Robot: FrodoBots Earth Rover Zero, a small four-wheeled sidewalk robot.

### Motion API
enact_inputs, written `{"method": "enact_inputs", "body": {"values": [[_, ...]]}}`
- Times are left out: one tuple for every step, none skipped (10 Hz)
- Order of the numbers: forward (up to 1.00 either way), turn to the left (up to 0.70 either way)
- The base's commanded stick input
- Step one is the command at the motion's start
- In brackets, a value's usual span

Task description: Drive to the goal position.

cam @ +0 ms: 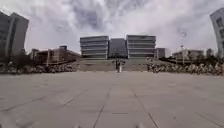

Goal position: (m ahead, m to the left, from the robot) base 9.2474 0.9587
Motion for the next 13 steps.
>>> {"method": "enact_inputs", "body": {"values": [[0.7, 0.0], [0.7, 0.0], [0.7, 0.0], [0.7, 0.0], [0.7, 0.0], [0.7, 0.0], [0.7, 0.0], [0.7, 0.0], [0.7, 0.0], [0.7, 0.0], [0.7, 0.0], [0.7, 0.0], [0.7, 0.0]]}}
